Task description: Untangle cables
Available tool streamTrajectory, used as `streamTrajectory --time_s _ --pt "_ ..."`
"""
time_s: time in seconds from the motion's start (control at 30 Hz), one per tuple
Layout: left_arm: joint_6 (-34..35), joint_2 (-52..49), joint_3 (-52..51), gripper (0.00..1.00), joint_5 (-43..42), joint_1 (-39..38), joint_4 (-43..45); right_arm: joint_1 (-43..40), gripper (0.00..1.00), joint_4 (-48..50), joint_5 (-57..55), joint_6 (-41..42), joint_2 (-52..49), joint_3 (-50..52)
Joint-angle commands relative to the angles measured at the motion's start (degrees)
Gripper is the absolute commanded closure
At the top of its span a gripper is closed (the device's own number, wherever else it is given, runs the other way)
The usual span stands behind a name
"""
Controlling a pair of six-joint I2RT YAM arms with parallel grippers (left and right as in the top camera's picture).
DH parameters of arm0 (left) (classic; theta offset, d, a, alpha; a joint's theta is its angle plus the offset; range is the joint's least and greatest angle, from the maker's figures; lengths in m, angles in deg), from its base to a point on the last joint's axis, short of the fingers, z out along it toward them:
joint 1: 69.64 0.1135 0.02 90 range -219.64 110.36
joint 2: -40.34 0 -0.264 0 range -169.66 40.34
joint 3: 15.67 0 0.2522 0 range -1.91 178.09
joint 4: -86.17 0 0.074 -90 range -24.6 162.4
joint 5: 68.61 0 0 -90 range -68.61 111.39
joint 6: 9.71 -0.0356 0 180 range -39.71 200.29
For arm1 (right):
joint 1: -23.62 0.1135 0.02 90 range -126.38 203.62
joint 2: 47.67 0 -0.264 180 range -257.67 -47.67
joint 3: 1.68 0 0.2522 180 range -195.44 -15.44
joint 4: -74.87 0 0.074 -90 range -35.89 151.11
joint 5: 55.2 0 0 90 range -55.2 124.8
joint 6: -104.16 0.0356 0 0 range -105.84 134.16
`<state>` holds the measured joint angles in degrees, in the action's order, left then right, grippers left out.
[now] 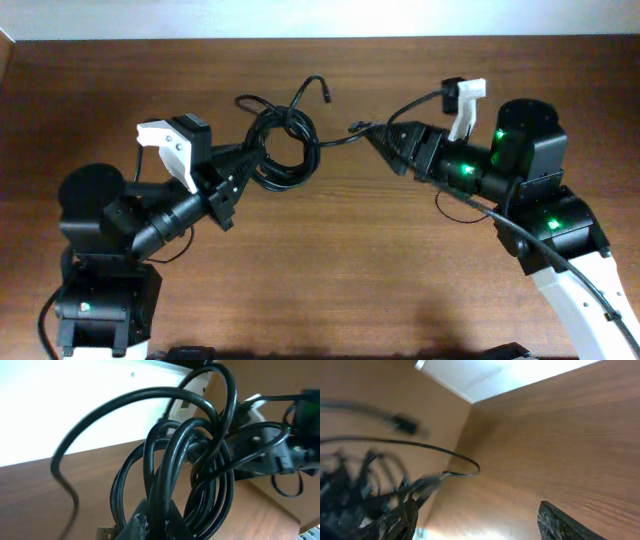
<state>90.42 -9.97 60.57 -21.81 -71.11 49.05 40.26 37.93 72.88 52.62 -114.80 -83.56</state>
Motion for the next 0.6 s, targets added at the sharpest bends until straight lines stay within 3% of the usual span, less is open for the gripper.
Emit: streamTrajectory --time_s 0.0,0.1,0.17,0.2,0.23,0.37,0.43,0.57 --pt "-0.33 0.02 1.01 1.0 3.56 0.15 -0.46 -0.11 0.26 0.39 12.79 -5.2 0.22 -0.15" --pt "0.24 0.02 1.01 1.0 19.93 0.15 -1.18 -0.11 0.27 -1.79 15.72 -5.2 0.22 -0.15" --pt "8.31 0.02 1.01 1.0 27.67 0.15 -3.67 -0.09 0.27 -1.79 15.74 -5.01 0.22 -0.15" --pt "12.85 -0.26 1.01 1.0 27.52 0.11 -4.17 -0.09 0.27 -1.77 15.72 -5.03 0.22 -0.15" --pt "17.31 -0.55 1.01 1.0 26.32 0.09 -4.59 -0.09 0.27 -1.73 15.72 -5.03 0.2 -0.15" --pt "29.0 -3.43 1.01 1.0 2.82 0.09 1.29 5.09 0.31 -1.49 8.5 -5.01 -1.68 -0.15" --pt "29.14 -3.74 1.01 1.0 -3.82 0.11 6.86 7.63 0.31 0.42 7.98 -4.92 -3.91 -0.15" --pt "24.87 -3.76 1.01 1.0 -10.03 0.11 6.8 7.89 0.41 11.74 8.31 2.91 -4.61 -0.15"
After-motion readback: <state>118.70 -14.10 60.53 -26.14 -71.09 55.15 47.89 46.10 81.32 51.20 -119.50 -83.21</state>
